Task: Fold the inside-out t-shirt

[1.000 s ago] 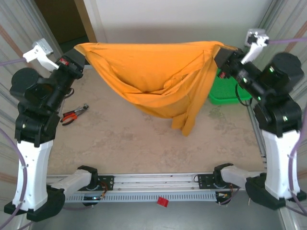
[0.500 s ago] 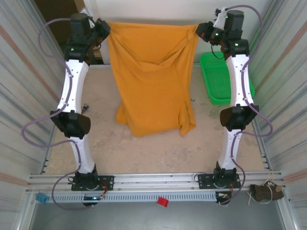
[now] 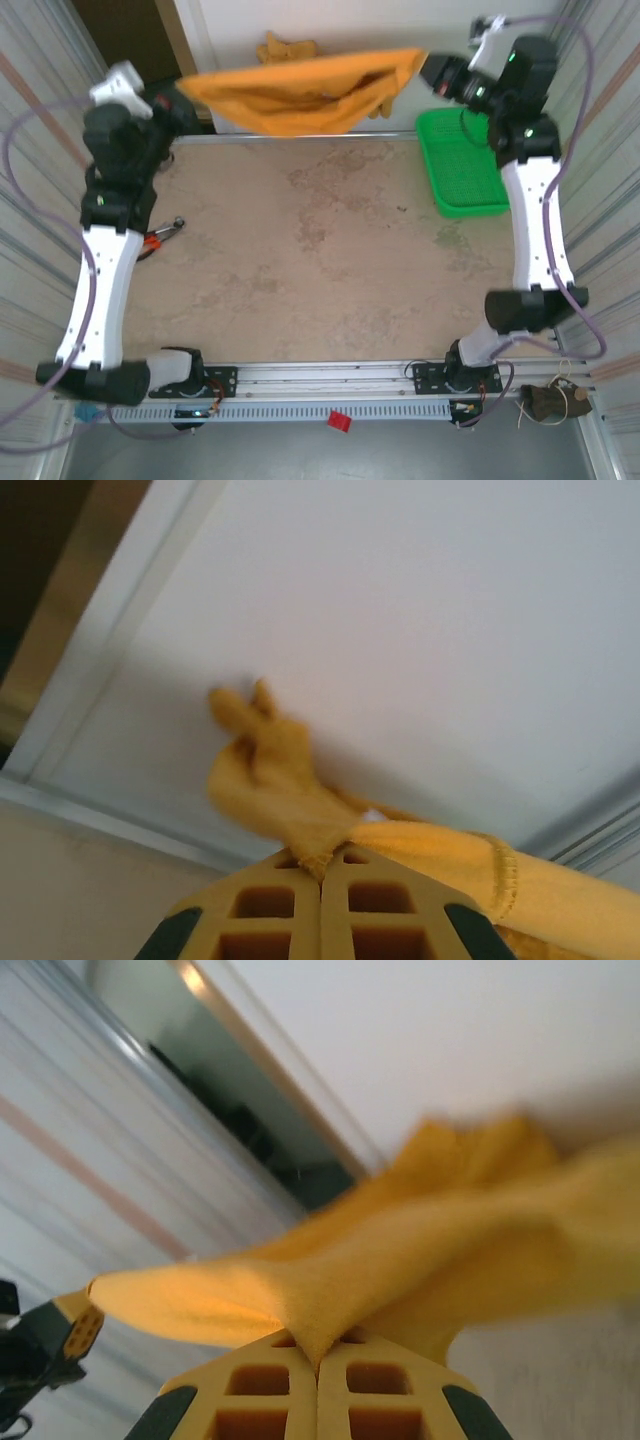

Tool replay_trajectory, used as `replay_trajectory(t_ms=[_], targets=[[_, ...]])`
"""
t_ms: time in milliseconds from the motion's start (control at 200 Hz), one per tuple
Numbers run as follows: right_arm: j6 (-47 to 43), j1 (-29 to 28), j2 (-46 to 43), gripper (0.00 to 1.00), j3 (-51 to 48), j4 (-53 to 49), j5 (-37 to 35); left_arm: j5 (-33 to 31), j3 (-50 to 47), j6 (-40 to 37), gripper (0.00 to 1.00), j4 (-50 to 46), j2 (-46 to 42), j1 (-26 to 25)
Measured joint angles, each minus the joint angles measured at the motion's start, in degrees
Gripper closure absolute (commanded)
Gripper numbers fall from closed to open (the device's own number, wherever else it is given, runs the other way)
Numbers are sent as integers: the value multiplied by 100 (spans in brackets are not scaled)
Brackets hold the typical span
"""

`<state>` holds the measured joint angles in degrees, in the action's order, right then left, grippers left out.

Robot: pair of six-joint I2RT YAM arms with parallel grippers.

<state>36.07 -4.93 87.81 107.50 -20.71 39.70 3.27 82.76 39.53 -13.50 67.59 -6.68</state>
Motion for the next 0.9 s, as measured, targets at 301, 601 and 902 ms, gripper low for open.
replay_trajectory(t_ms=[301, 601, 902], targets=[[-199, -1268, -1150, 100, -5823, -37, -1412, -498, -4931, 1056, 90, -695, -1408, -205], [210, -2826, -2885, 86, -6798, -813, -2811, -1001, -5206, 1528, 29, -1766, -3276, -391], [-149, -1899, -2199, 35, -5348, -1622, -3390, -1051, -4319, 1095, 24, -1528, -1495, -529]])
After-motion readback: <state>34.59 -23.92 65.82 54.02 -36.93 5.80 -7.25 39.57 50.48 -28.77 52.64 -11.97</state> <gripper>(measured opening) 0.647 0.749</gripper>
